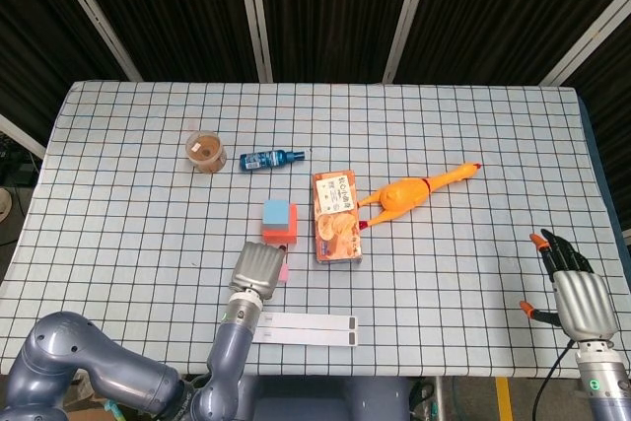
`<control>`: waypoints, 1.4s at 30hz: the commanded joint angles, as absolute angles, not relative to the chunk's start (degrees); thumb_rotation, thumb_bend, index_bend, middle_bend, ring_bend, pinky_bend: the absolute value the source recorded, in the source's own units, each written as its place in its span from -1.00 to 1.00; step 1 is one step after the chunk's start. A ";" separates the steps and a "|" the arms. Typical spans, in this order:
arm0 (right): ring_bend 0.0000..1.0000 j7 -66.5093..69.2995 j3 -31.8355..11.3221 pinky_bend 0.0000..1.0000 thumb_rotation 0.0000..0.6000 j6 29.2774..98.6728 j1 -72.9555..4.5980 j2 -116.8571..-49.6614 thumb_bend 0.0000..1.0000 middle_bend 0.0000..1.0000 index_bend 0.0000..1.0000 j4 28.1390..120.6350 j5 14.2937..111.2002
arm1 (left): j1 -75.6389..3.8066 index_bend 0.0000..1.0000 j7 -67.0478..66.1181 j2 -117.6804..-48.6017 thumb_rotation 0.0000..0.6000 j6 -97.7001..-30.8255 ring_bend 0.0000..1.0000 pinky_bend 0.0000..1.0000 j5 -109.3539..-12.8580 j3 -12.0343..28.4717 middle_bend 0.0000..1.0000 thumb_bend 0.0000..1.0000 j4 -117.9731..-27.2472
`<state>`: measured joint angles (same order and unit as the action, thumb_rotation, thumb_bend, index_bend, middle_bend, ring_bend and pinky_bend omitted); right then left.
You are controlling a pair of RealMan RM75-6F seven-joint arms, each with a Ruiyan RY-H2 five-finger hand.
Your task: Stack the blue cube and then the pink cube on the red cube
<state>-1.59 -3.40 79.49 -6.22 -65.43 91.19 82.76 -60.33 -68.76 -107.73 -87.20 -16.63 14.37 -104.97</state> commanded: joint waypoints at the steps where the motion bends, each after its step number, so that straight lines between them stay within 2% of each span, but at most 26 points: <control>1: -0.79 -1.57 -3.40 -0.57 1.00 79.44 -6.24 -65.51 -0.68 -0.85 -0.80 91.11 82.71 | -60.25 -0.38 -69.06 -107.89 1.00 -87.46 0.50 0.59 -16.95 14.17 0.84 -0.33 -104.82; 18: -0.79 -0.92 -3.26 -0.57 1.00 79.10 -6.44 -65.66 -0.68 -0.85 -0.80 90.90 82.86 | -58.73 -0.39 -69.12 -109.38 1.00 -88.34 0.50 0.59 -25.48 9.22 0.84 -0.33 -102.73; 42: -0.79 -0.38 -3.17 -0.57 1.00 78.92 -6.53 -65.71 -0.68 -0.85 -0.80 90.60 82.87 | -55.26 -0.33 -69.07 -111.00 1.00 -87.81 0.52 0.63 -29.48 9.15 0.85 -0.32 -101.24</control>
<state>-0.38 -3.18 78.93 -6.52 -65.70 90.61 82.87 -55.29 -69.05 -110.96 -87.77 -29.44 9.14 -101.27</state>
